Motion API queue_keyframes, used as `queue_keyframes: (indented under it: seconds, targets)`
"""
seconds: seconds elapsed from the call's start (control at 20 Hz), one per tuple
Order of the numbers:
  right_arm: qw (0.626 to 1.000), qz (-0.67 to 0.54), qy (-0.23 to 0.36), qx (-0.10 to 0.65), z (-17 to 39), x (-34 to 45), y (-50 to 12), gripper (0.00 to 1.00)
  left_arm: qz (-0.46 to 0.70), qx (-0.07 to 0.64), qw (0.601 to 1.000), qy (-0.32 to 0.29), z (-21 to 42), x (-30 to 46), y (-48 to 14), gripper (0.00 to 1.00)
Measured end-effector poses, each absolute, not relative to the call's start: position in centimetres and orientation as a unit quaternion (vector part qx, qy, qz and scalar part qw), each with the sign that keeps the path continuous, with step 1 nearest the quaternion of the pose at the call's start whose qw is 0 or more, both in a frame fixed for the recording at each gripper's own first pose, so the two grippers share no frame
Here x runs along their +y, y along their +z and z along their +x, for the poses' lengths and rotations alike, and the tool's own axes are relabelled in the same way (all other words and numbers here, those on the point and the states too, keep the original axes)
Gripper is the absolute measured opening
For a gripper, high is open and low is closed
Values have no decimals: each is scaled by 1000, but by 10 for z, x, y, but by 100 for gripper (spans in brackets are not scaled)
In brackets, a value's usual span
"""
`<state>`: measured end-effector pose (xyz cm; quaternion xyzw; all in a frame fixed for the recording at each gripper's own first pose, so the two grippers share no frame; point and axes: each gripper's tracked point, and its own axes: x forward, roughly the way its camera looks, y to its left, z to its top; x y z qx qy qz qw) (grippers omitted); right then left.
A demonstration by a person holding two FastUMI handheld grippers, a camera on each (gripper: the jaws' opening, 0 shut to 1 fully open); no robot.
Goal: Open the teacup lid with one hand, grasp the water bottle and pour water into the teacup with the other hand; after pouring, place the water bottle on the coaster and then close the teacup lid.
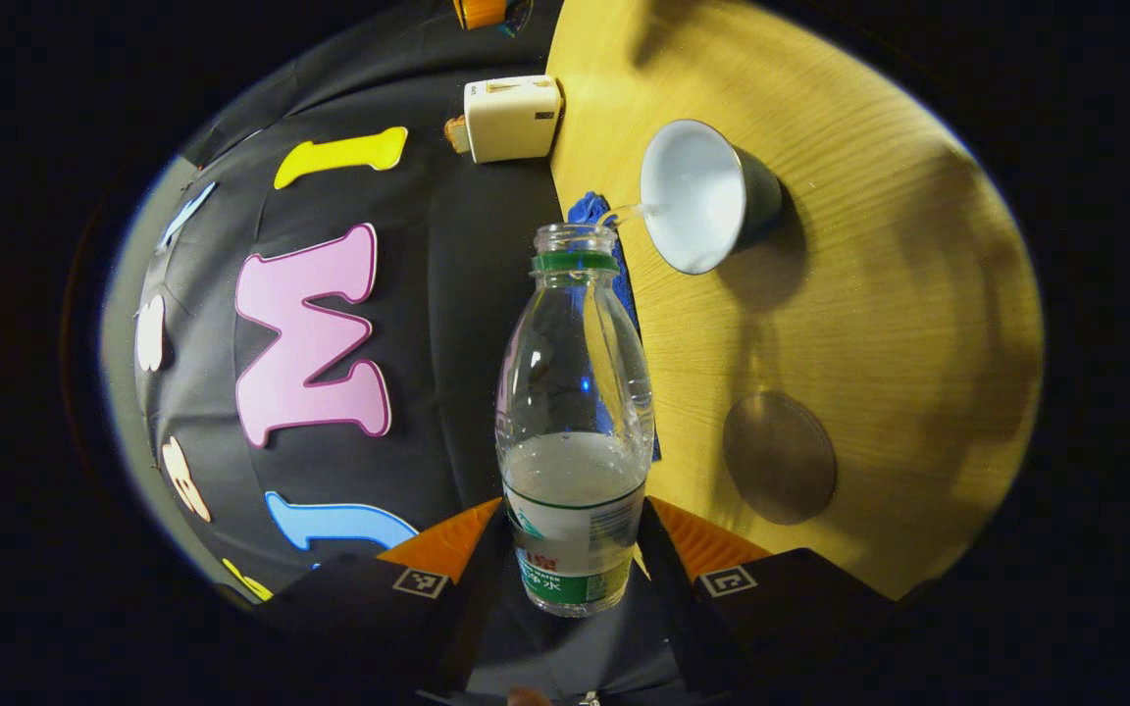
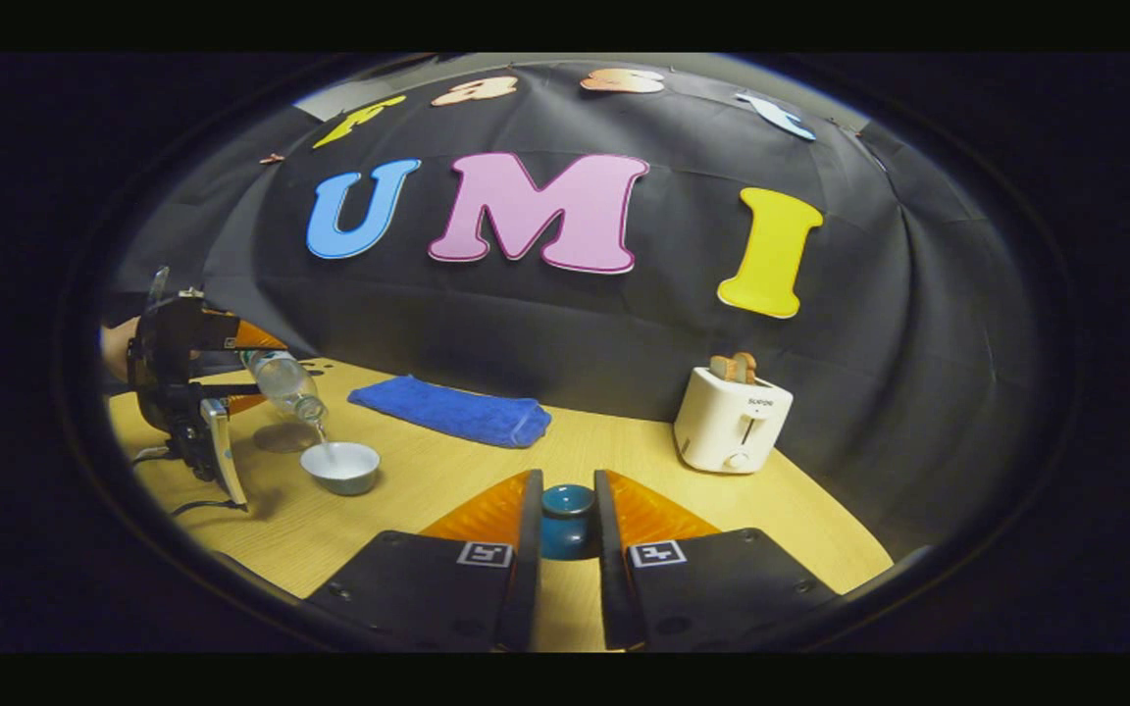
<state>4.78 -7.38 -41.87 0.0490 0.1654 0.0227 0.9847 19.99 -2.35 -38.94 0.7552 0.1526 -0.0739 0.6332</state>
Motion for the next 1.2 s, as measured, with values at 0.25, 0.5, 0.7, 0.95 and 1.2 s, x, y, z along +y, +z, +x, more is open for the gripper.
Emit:
queue_keyframes:
  seconds: [0.25,0.5,0.7,0.95,1.2]
  targets:
    - [985,47,23,164,47,-73,-418,29,767,144,621,-73,201,-21,-388,78]
    - [985,48,20,164,46,-74,-418,28,775,133,614,-74,202,-24,-383,78]
    - [985,48,19,163,45,-75,-418,29,787,121,601,-72,205,-23,-379,78]
    - [985,46,14,163,44,-78,-419,24,805,99,580,-73,210,-28,-368,78]
    - [986,49,11,161,43,-80,-419,29,820,79,561,-79,216,-34,-361,77]
